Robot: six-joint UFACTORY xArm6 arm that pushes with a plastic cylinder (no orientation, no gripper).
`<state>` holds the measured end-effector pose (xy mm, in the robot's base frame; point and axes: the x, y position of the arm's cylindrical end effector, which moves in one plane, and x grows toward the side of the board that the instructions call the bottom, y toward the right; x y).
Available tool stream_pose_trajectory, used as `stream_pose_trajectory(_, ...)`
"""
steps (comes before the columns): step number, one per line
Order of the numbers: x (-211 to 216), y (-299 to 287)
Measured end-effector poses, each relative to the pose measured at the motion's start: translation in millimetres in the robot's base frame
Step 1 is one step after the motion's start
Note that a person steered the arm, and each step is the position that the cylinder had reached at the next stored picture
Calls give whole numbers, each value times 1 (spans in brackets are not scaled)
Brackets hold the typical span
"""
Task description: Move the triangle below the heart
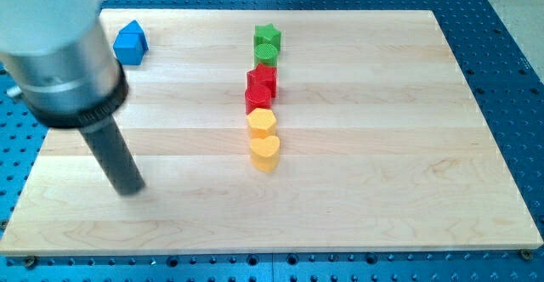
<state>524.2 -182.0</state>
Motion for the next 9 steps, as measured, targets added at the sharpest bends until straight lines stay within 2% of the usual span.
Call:
stream_pose_trajectory(1, -125, 12)
stream_pose_trajectory(2, -194, -11)
stream_pose_trajectory(3, -205, 12)
stream_pose_trajectory(4, -293, 66)
stream_pose_trajectory(5, -332, 18)
stream_pose_trajectory(6, -315, -50)
stream_pose_trajectory(7, -256, -51)
stream_pose_trajectory(8, -217, 7)
stream_pose_trajectory(9, -200, 32)
